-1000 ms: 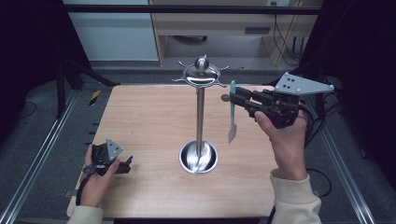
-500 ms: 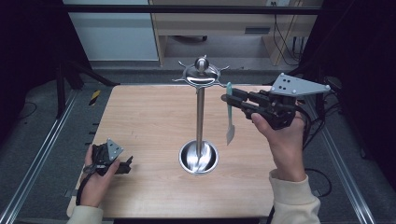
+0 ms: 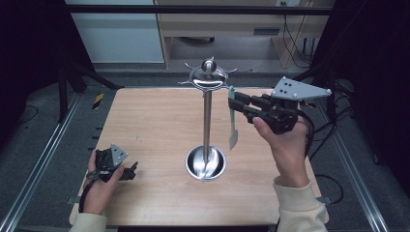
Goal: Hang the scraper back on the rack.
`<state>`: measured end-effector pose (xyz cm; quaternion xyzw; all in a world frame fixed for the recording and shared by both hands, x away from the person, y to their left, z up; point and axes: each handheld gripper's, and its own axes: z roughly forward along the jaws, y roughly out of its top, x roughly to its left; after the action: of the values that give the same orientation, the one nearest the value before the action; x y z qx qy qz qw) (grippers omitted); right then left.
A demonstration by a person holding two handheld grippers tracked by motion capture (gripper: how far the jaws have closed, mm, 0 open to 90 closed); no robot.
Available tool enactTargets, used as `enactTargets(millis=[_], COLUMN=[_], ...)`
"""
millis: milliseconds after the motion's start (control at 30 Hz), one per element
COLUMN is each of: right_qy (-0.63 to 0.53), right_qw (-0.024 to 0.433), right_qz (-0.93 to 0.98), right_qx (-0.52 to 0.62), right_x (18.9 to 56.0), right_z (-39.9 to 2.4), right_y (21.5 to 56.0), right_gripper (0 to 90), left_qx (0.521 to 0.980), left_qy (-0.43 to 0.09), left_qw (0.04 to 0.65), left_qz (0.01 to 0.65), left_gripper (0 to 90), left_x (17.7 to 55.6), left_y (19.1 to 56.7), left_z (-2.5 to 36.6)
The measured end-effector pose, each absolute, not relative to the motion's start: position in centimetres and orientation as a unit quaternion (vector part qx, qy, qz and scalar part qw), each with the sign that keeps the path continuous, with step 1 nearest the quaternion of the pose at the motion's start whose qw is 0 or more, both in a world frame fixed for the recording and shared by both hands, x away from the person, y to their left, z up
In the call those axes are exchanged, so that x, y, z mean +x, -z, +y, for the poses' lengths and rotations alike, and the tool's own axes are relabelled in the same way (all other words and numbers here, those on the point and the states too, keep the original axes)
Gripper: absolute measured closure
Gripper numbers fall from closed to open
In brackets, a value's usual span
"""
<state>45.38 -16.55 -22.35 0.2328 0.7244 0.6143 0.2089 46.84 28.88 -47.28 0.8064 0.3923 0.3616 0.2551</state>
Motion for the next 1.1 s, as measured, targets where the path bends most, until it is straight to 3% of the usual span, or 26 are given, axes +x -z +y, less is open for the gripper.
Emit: enactTargets(millis=[1100], right_qy=[-0.619], right_qw=[0.226], right_qz=[0.711], right_qx=[0.246], right_x=[45.32], right_z=[-15.68], right_y=[22.80], right_gripper=[73.4], left_qx=[0.808], left_qy=[-0.360], left_qw=[0.255], left_qz=[0.390], left_gripper=[3.3], left_x=[46.87], left_y=[47.34], left_z=[28.77])
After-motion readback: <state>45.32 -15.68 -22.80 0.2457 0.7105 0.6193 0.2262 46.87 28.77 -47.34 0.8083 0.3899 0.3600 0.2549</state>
